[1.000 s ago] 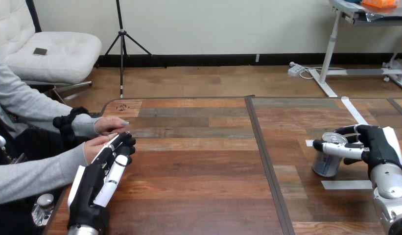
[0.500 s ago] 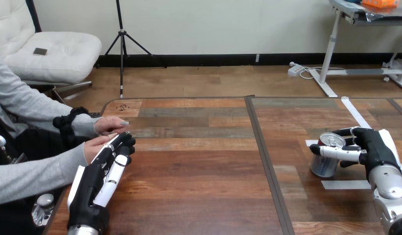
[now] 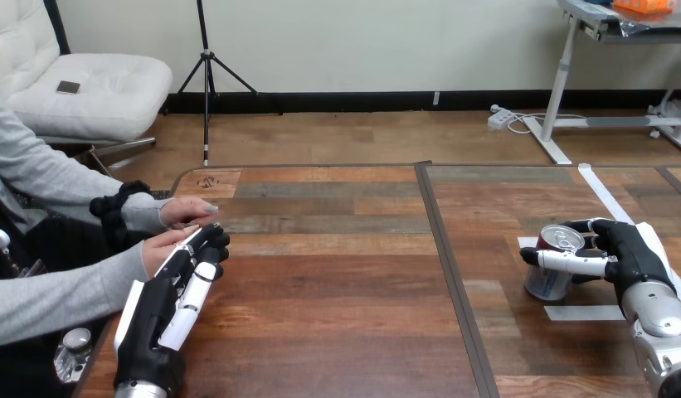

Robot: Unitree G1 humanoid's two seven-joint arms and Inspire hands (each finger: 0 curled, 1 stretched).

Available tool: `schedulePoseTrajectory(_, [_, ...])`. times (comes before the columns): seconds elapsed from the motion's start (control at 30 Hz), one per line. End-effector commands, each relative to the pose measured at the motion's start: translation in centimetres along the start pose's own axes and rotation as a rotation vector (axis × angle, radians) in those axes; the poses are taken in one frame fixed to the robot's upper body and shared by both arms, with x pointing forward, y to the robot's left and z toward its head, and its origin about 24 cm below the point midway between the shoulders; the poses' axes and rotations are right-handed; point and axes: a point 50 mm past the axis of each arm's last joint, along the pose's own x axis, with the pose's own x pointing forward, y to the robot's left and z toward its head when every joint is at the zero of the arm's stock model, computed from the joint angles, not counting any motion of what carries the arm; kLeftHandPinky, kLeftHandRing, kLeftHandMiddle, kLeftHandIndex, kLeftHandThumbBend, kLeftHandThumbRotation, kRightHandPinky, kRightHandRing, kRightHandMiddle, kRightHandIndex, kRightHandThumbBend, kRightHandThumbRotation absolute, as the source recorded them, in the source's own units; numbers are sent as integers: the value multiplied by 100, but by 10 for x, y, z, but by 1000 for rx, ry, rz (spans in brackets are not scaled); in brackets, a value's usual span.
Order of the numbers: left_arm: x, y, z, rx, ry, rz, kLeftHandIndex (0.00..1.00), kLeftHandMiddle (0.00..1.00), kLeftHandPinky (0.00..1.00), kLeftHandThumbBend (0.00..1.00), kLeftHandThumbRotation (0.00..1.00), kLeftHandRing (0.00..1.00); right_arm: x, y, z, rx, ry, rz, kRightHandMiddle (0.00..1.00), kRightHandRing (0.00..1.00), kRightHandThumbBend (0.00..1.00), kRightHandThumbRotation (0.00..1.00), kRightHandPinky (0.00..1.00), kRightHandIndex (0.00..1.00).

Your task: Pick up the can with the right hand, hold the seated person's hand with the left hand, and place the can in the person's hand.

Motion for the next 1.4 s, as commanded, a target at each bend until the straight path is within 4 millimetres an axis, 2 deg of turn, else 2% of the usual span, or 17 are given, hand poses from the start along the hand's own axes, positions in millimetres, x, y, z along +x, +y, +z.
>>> schedulePoseTrajectory(0.0, [19,0,18,22,-89,-11,83,85,86,35,70,87,6,-10,28,25,-85,-26,61,59,100,1,54,62])
schedulePoseTrajectory(0.5, [19,0,18,24,-89,-11,83,85,86,37,70,86,6,-10,29,10,-90,-36,61,60,100,0,56,62])
schedulePoseTrajectory(0.83, [19,0,18,23,-86,-8,83,84,85,38,69,86,6,-10,30,-14,-98,-47,58,57,92,0,55,60])
schedulePoseTrajectory(1.17, [19,0,18,20,-86,-10,84,84,85,37,69,86,5,-11,31,-77,-125,-76,53,51,83,0,47,53])
schedulePoseTrajectory(1.37, [19,0,19,26,-90,-17,84,85,86,36,70,86,5,-12,31,-101,-133,-94,49,46,81,0,40,50])
